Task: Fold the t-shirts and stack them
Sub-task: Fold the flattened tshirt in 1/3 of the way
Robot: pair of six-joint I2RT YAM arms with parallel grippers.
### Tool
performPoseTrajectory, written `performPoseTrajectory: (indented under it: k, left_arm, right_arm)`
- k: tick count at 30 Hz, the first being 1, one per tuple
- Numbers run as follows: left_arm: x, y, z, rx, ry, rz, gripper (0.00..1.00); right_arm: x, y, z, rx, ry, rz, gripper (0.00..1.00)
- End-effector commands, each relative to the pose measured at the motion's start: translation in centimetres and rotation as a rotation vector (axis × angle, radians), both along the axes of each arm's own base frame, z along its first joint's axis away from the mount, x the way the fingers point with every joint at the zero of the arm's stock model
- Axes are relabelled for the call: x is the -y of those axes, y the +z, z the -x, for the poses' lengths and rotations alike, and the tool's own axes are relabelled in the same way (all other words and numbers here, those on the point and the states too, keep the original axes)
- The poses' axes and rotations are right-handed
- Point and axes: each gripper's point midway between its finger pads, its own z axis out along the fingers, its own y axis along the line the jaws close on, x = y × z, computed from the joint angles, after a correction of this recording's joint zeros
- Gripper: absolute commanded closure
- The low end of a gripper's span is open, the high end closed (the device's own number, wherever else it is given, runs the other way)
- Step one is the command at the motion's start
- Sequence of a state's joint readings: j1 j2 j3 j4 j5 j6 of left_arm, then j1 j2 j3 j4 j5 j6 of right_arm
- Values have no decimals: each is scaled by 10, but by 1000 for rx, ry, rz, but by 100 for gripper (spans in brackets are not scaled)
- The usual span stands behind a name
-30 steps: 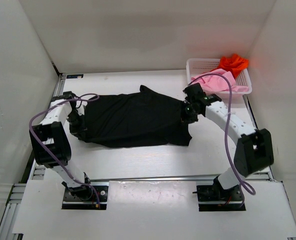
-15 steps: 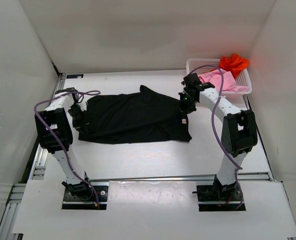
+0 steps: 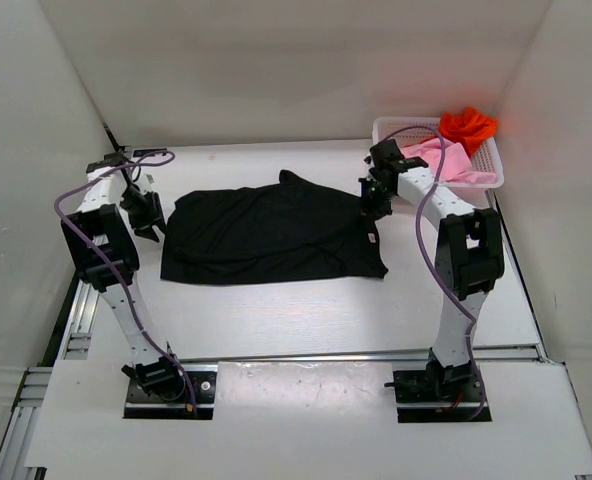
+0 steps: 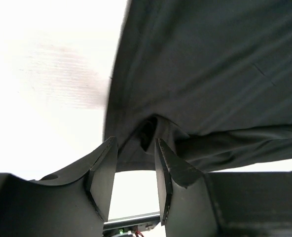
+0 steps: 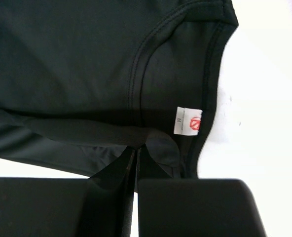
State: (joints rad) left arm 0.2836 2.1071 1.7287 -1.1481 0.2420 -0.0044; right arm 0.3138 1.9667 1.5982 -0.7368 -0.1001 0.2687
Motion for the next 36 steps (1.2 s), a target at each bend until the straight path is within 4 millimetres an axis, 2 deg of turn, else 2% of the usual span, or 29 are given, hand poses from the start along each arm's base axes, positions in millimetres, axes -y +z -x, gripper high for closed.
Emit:
performPoseTrajectory:
  k: [1,6,7,9,10,11,12,13,14,16,17,18,19,21,22,23,27,32,36]
  left_arm:
    - [3,10,-10,42,-11,10,53]
    - [9,13,9,55,-23,-23,53]
    - [16,24,5,103,-53,-62,53]
    - [25,18,17,99,-95,-140,53]
    - [20,17,20,104,-108,-242,51]
    - [32,28,18,164,-150,-303,50]
    - [33,17,15,208,-159,-357,49]
    - [29,19,12,240,-156,-430,49]
    - [36,22,8,275,-171,-449,46]
    - [36,32,-5,323,-160,-453,45]
    - [36,27,-11,314,-162,-453,45]
    - [34,31,-18,326,-156,-464,45]
    - [34,27,-18,315,-158,-463,45]
    - [34,18,-8,252,-173,-457,47]
    - [36,17,-3,235,-181,-443,48]
    - [40,14,8,194,-196,-415,48]
    - [44,15,25,150,-210,-390,48]
    - [50,27,38,138,-215,-336,46]
    - [45,14,45,61,-209,-318,44]
  right_arm:
    - [-9,16,-16,40,11,-50,100]
    - [-11,19,-23,45,3,-55,100]
    - [-11,19,-23,45,3,-55,100]
    - [-13,19,-22,42,8,-64,100]
    - [-13,23,-22,50,8,-67,100]
    - [-12,20,-19,39,8,-63,100]
    - [-11,17,-17,30,7,-61,100]
    - [-12,21,-17,37,-1,-67,100]
    - [-13,19,-14,26,4,-73,100]
    - [-13,23,-14,36,4,-77,100]
    - [-12,19,-11,24,4,-73,100]
    - [-11,16,-9,15,3,-70,100]
    - [-11,21,-9,25,4,-73,100]
    - [-8,17,-7,17,-2,-59,100]
    - [-8,21,-7,27,-2,-62,100]
    - [-6,18,-5,24,3,-49,100]
    - [-6,18,-5,24,3,-49,100]
    - [-5,15,-3,15,2,-46,100]
    - [-4,12,-1,9,11,-40,100]
